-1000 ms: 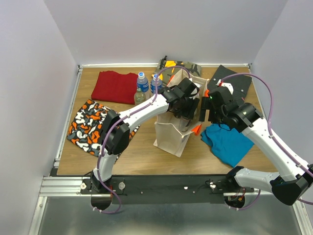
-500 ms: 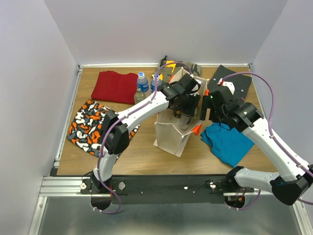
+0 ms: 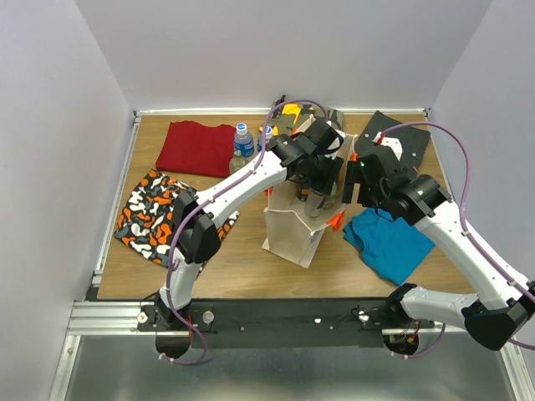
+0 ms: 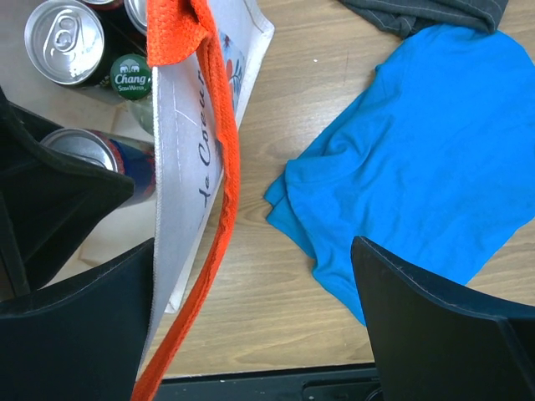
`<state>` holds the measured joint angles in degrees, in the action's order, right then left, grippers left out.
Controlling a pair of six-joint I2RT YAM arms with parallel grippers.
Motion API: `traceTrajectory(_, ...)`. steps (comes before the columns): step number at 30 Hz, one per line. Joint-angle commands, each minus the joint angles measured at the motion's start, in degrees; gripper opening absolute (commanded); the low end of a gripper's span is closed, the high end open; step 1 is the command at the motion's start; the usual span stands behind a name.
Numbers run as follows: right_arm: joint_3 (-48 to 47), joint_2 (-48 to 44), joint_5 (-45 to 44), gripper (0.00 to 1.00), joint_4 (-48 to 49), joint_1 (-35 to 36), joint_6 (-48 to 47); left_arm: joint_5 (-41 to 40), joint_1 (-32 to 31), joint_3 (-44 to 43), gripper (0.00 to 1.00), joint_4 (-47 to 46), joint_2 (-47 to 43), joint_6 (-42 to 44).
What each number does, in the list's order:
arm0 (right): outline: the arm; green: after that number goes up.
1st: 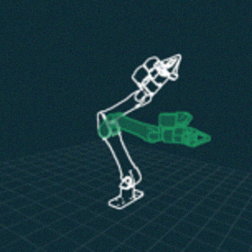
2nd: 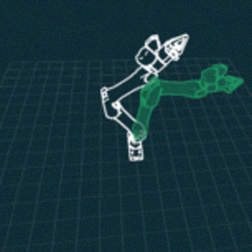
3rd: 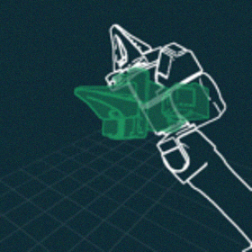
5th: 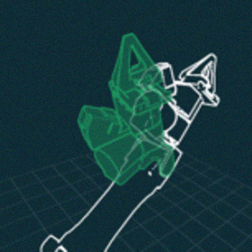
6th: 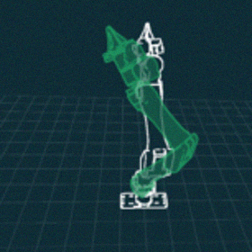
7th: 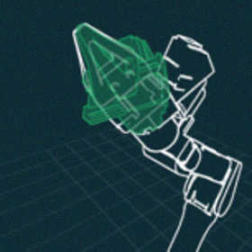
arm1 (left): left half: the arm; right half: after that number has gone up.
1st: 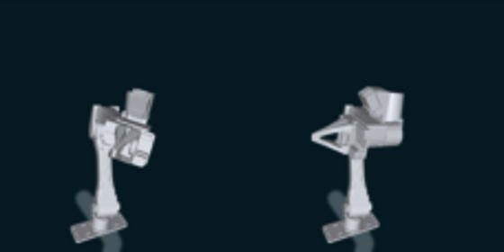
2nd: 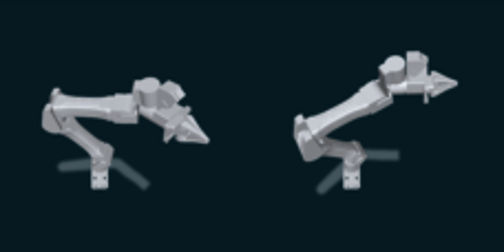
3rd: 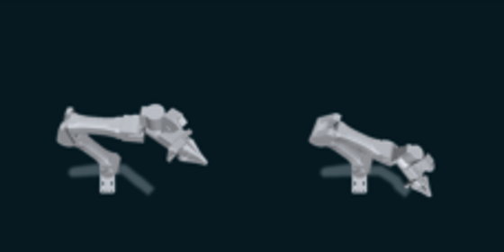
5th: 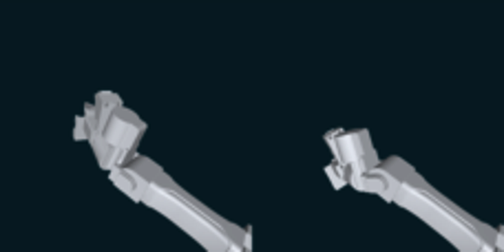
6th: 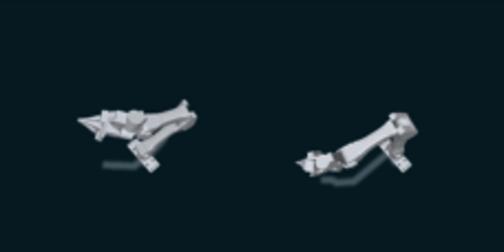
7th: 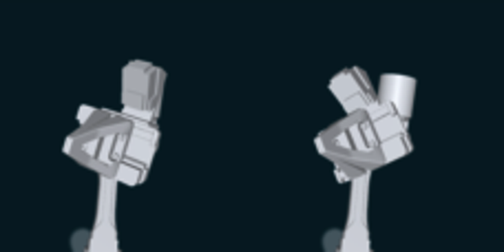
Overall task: Take the beverage out of the canvas bag
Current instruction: Adjust the drink in the canvas bag.
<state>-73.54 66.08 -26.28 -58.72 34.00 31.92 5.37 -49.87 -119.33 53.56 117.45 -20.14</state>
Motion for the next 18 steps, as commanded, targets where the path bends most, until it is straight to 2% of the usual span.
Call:
traceTrajectory(1,-1.5,-0.6,-2.2,1.00,1.2,-0.2,-0.1,-0.7,-0.1,-0.6,0.00,0.0,-2.0,0.8)
traceTrajectory(7,-1.6,-0.8,-2.4,1.00,1.3,-0.2,-0.1,-2.7,-0.1,-0.4,0.00,0.3,-2.7,1.2)
traceTrajectory(9,-1.5,-0.8,-2.2,1.00,1.4,-0.2,0.0,-3.4,-0.1,2.1,0.00,-0.6,-3.1,1.2)
traceTrajectory(13,-1.4,-0.9,-2.1,1.00,1.4,-0.2,-0.1,-4.6,0.5,10.5,0.00,-6.6,-5.6,0.6)
traceTrajectory(14,-1.3,-1.0,-2.1,1.00,1.3,-0.2,-0.1,-4.5,0.6,14.8,0.00,-10.6,-6.3,0.3)
traceTrajectory(18,-1.2,-1.1,-1.8,1.00,1.2,-0.3,-0.1,-4.3,1.7,22.3,0.00,-19.0,-9.0,-1.4)
